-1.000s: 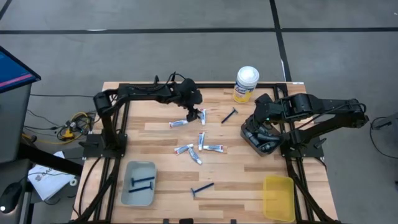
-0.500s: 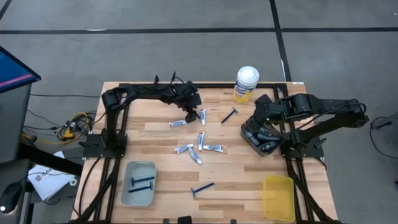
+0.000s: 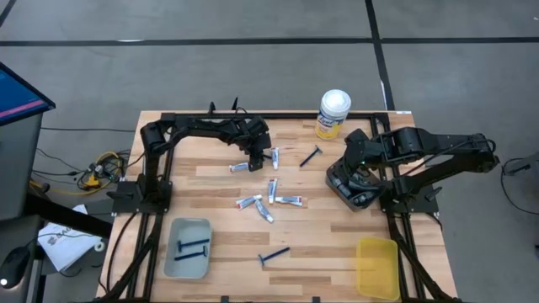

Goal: Pick & Place Travel size toiletries
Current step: Put the blue razor into the gray bin

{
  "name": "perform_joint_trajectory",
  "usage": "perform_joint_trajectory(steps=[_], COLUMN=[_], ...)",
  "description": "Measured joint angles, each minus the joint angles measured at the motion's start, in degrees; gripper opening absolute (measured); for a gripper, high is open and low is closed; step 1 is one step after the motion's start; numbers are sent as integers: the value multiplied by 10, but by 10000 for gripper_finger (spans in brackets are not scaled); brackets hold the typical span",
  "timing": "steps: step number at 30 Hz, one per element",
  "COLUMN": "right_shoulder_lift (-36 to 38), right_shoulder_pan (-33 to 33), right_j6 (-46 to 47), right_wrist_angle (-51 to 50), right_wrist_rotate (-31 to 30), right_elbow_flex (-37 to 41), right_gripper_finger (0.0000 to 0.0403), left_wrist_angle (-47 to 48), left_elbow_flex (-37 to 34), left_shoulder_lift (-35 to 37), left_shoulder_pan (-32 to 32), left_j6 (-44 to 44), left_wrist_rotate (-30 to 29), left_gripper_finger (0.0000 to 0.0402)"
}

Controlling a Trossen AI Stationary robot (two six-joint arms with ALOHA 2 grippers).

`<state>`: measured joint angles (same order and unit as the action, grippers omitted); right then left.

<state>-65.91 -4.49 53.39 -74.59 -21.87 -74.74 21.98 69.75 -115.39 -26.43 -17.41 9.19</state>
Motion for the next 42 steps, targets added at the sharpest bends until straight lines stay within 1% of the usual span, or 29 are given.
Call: perform_joint_trajectory(steps=[5, 9, 10, 11, 15, 20, 21, 24, 26, 29, 32, 36, 39, 42], right_shoulder_lift=[0, 0, 0, 0, 0, 0, 0, 0, 0, 0, 0, 0, 0, 0], right_shoulder_pan=[0, 0, 0, 0, 0, 0, 0, 0, 0, 0, 0, 0, 0, 0], right_j6=[0, 0, 0, 0, 1, 2, 2, 2, 2, 2, 2, 2, 2, 2], right_wrist_angle=[0, 0, 0, 1, 5, 12, 14, 18, 19, 20, 20, 25, 35, 38], right_wrist_rotate=[0, 0, 0, 0, 0, -1, -1, -3, -4, -4, -5, -5, -5, -5], right_elbow_flex=[0, 0, 0, 0, 0, 0, 0, 0, 0, 0, 0, 0, 0, 0], right_gripper_finger=[253, 253, 253, 253, 253, 253, 253, 253, 253, 253, 253, 253, 253, 253], left_wrist_angle=[0, 1, 1, 1, 1, 32, 21, 34, 54, 101, 193, 295, 348, 386], left_elbow_flex=[-15, -17, -17, -17, -19, -28, -25, -22, -23, -21, -22, -22, -22, -22], left_shoulder_lift=[0, 0, 0, 0, 11, 69, 87, 153, 197, 286, 368, 465, 514, 538], left_shoulder_pan=[20, 26, 28, 28, 29, 29, 29, 30, 36, 59, 101, 188, 283, 393], left_j6=[12, 13, 13, 15, 35, 43, 43, 60, 94, 158, 229, 372, 501, 615], left_wrist_rotate=[-46, -59, -60, -60, -66, -103, -112, -125, -134, -138, -139, -139, -165, -193], left_gripper_finger=[101, 32, 20, 15, 18, 12, 12, 12, 12, 12, 12, 12, 12, 12])
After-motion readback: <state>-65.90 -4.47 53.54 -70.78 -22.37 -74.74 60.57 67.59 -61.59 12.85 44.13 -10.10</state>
